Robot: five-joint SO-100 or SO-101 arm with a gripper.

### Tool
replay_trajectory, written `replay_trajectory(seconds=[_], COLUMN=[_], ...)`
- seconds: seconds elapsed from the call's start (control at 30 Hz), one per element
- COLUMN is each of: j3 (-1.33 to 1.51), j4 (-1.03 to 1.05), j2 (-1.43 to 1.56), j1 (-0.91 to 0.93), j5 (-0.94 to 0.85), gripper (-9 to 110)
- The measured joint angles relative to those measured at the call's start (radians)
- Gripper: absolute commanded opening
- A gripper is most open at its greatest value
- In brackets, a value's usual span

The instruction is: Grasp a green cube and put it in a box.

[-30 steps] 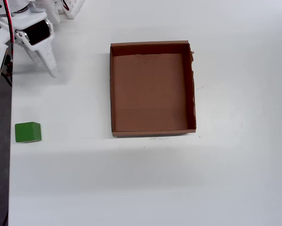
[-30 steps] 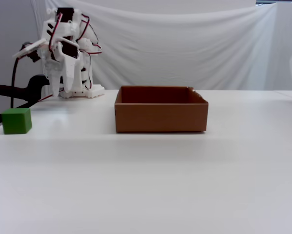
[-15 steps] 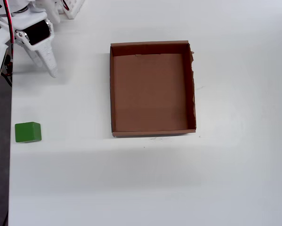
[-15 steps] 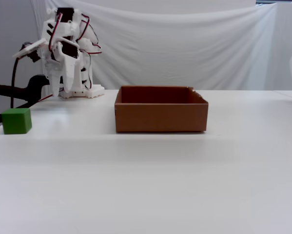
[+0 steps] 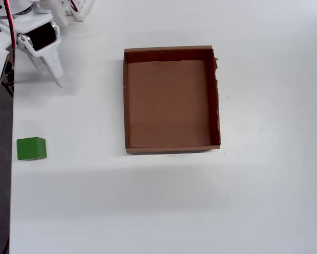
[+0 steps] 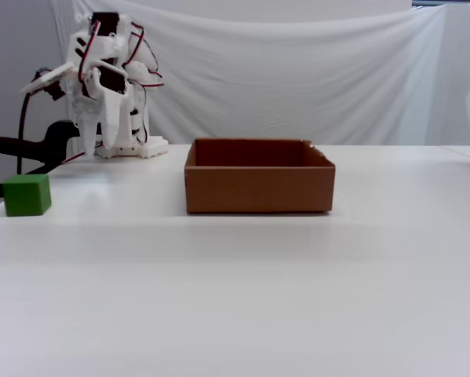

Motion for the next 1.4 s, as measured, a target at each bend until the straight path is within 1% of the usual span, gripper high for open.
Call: replay_trajectory(seconds=[0.53,0.6,0.8,1.0,1.1,1.27,1.4], j3=[0.000,0.000,0.000,-0.005,-0.051,-0.155,-0.232], j4=[0.000,0.000,0.000,-0.021,-0.091,-0.322,-0.337], j2=[0.000,0.000,-0.002,-0.051,-0.109,-0.273,-0.393], j1=[0.000,0.000,0.009,0.032,0.055,0.077,0.080], j5=[0.000,0.000,0.000,0.009,0.011,0.002,-0.095], gripper=[23,25,25,25,25,25,25])
